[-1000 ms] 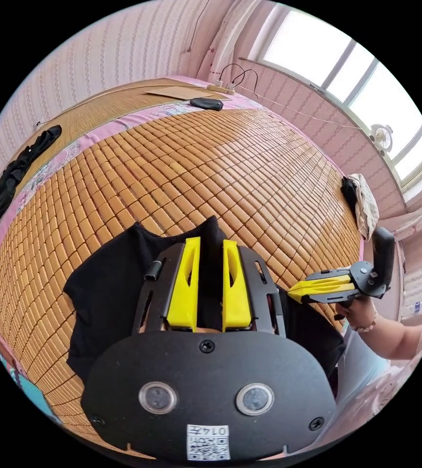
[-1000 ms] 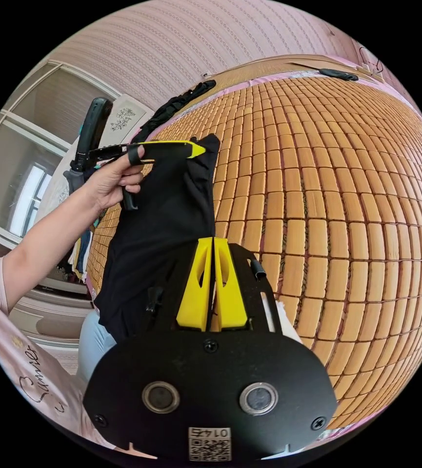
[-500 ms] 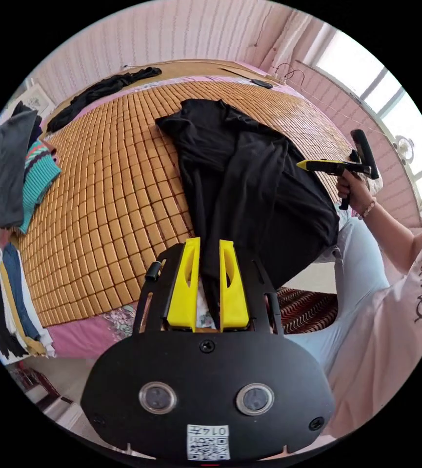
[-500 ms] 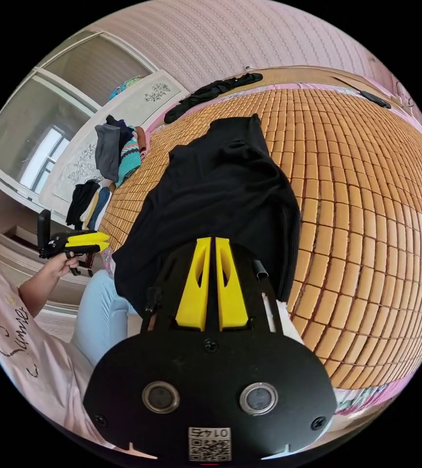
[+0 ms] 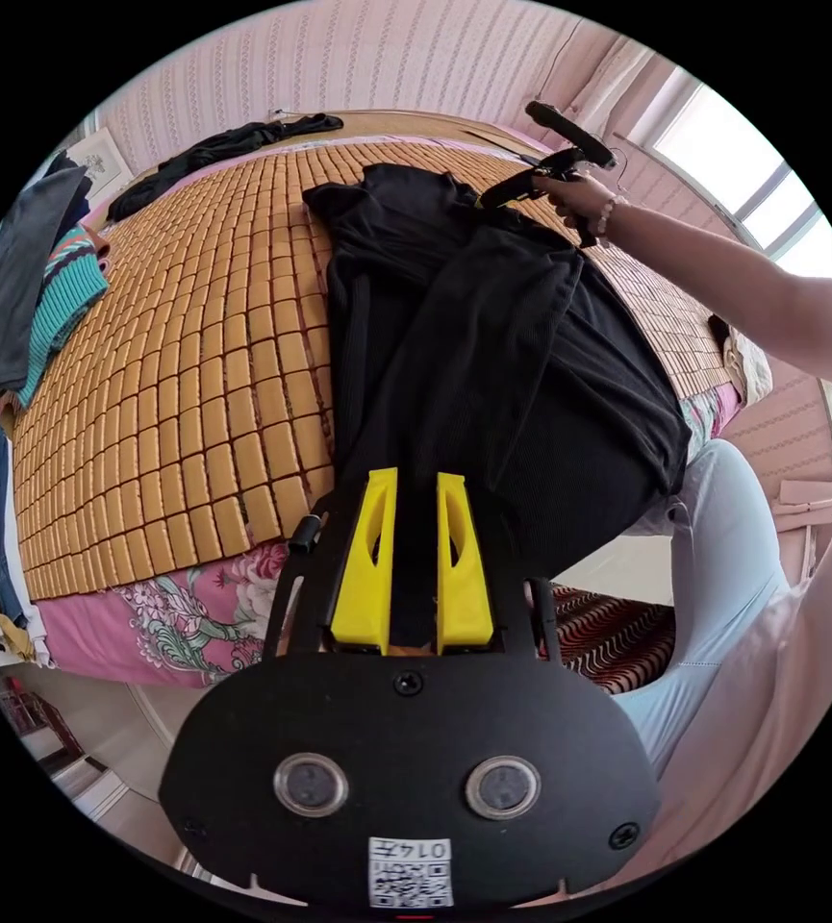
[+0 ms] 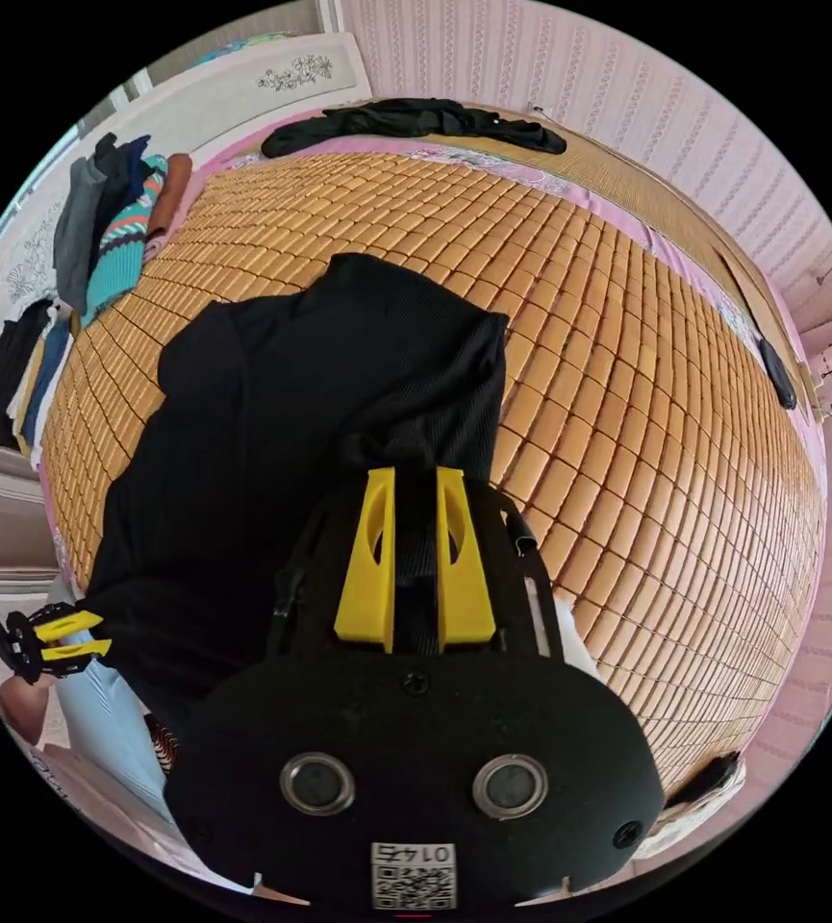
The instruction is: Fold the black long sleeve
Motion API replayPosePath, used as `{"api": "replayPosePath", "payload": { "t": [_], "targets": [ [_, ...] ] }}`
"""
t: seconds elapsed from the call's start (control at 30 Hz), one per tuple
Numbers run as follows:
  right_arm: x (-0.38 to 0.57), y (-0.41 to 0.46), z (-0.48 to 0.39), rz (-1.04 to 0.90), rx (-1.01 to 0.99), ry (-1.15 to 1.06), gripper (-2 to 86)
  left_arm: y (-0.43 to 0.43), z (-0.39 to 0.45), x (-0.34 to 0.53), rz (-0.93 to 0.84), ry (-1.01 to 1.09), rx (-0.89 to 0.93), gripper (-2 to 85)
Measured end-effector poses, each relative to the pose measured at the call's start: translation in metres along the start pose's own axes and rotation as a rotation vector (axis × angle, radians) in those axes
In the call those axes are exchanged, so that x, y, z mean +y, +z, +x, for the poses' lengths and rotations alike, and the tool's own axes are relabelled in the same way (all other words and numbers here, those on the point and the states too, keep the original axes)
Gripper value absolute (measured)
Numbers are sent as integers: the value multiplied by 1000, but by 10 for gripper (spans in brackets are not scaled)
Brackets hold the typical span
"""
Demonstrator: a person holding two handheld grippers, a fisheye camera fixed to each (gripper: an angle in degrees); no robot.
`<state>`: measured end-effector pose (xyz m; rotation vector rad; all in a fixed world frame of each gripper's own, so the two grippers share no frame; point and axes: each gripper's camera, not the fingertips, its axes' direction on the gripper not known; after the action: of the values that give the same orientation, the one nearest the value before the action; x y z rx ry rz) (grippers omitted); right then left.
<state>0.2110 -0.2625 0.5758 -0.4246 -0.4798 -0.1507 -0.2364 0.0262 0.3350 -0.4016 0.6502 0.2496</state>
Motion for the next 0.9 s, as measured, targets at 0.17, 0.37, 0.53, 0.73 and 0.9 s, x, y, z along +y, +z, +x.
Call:
{"api": "replayPosePath", "payload": {
  "t": [0.17,0.37,0.53,0.73,0.9],
  "targets": [
    [8,-16,73,85,-68,251,31,-2,-10,0,3,-10,38,62],
    [28,-24,119,158,-192,420,31,-18,-13,0,18,-12,50,64],
    [55,-47,52,126,-221,115,31,-21,9,-6,22,70,60,71],
    [115,-23,-29,-78,-206,-127,34,5,7,-15,-80,88,41,48],
    [128,-16,-11,-62,-215,-81,-3,-4,-1,-21,-117,133,53,1]
  ]
}}
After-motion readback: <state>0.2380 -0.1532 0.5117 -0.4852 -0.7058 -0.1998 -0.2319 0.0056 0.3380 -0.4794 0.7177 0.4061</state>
